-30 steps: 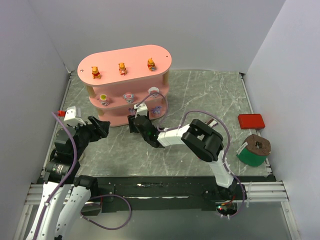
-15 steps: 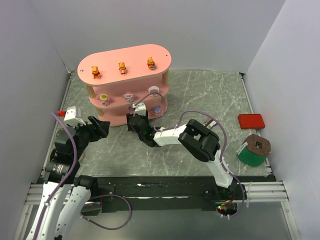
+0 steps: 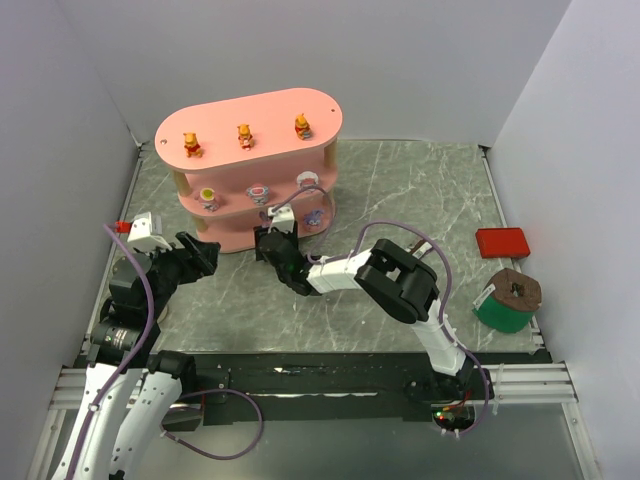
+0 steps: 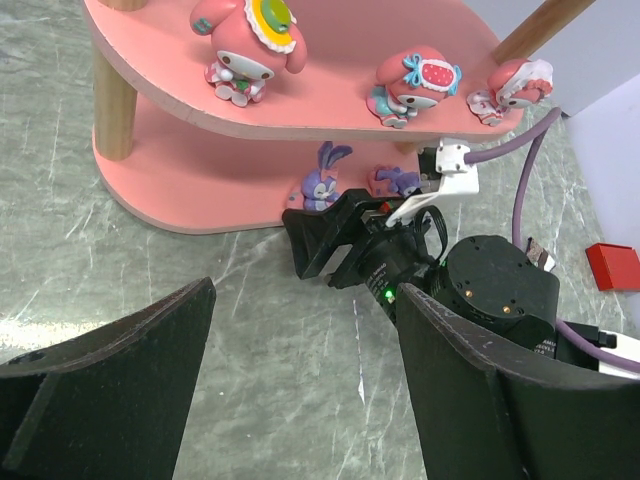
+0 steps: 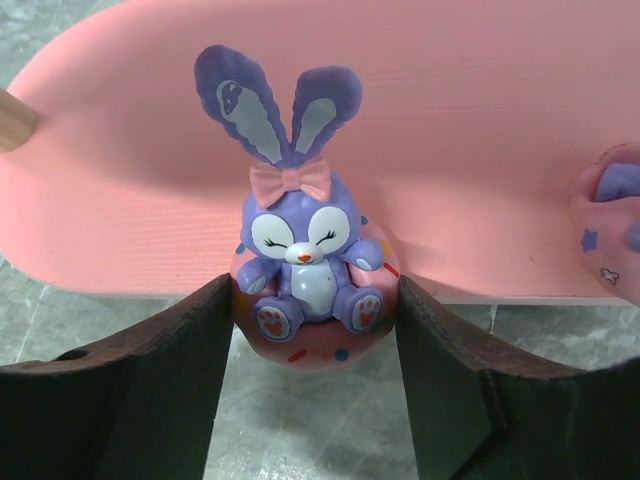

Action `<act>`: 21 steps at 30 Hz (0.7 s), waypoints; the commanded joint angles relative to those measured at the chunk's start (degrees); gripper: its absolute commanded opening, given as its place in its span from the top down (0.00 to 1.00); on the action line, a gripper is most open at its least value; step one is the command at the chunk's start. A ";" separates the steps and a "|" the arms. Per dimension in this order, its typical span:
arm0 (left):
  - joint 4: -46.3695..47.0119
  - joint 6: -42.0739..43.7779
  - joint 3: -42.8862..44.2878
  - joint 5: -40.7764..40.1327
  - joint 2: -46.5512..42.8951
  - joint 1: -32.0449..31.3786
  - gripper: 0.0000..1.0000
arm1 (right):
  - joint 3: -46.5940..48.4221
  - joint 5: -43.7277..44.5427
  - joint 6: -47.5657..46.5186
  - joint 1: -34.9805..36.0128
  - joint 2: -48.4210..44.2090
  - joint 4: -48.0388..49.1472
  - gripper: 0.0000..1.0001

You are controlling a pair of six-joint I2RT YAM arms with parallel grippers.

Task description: Place and organize the plastic toys onto the shelf

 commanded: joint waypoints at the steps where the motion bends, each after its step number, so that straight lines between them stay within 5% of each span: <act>1: 2.06 -0.26 0.21 0.94 -0.16 0.19 0.21 | -2.23 2.78 -0.24 -0.72 -0.45 3.82 0.30; 21: 1.97 -0.26 0.21 0.85 -0.33 0.19 0.21 | -4.42 3.31 -3.85 0.51 -2.47 6.99 0.21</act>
